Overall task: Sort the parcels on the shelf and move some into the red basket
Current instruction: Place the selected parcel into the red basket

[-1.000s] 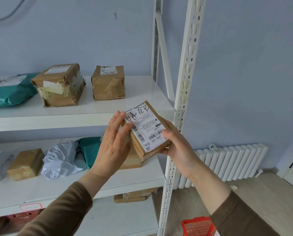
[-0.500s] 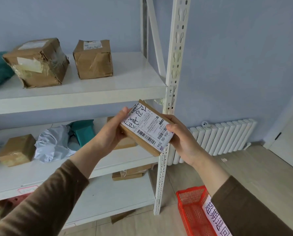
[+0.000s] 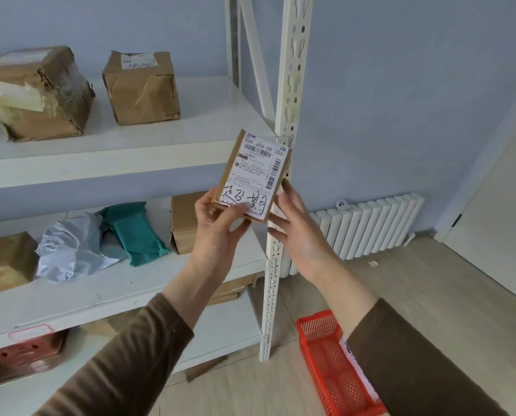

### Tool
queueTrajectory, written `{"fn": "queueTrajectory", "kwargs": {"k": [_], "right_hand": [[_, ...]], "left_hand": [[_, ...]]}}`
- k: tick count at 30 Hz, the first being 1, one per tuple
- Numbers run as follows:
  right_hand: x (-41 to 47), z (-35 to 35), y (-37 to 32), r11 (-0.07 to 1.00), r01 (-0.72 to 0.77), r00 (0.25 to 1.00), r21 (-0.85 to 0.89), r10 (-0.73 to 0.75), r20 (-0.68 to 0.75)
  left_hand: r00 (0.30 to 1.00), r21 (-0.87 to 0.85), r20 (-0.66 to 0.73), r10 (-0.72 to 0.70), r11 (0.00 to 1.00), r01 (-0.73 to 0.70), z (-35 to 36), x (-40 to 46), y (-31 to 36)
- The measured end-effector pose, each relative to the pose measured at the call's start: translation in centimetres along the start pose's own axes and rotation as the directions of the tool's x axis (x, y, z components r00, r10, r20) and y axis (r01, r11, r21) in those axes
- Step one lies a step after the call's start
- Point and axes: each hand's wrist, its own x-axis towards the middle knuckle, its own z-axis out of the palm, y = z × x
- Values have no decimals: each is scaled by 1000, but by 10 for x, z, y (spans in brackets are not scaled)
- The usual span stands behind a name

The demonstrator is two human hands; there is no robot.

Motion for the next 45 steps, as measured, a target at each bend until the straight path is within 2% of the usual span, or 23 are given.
{"fn": "queueTrajectory", "kwargs": {"k": [7, 10, 14, 19, 27, 37, 45], "right_hand": [[-1, 1, -1, 993, 99, 995, 70, -100, 11], [-7, -6, 3, 990, 100, 995, 95, -99, -18], [-19, -15, 13, 986, 105, 990, 128, -91, -108], [-38, -47, 34, 987, 71, 973, 144, -37, -229], [-75, -165, 69, 993, -17, 944, 116, 54, -325], [-107, -350, 98, 977, -184, 918, 107, 209, -337], [-70, -414, 162, 931, -320, 881, 176, 360, -306]], "left_hand": [[999, 23, 17, -27, 999, 27, -2, -13, -14], [998, 22, 33, -44, 999, 43, -9, -13, -13], [993, 78, 97, -61, 996, 53, -11, -15, -24], [976, 183, 151, -155, 975, 126, -3, -22, -56], [932, 294, 159, -325, 917, 269, 51, -35, -153], [858, 336, 87, -505, 826, 452, 156, -36, -309], [826, 297, -36, -562, 783, 546, 158, -11, -380]]}}
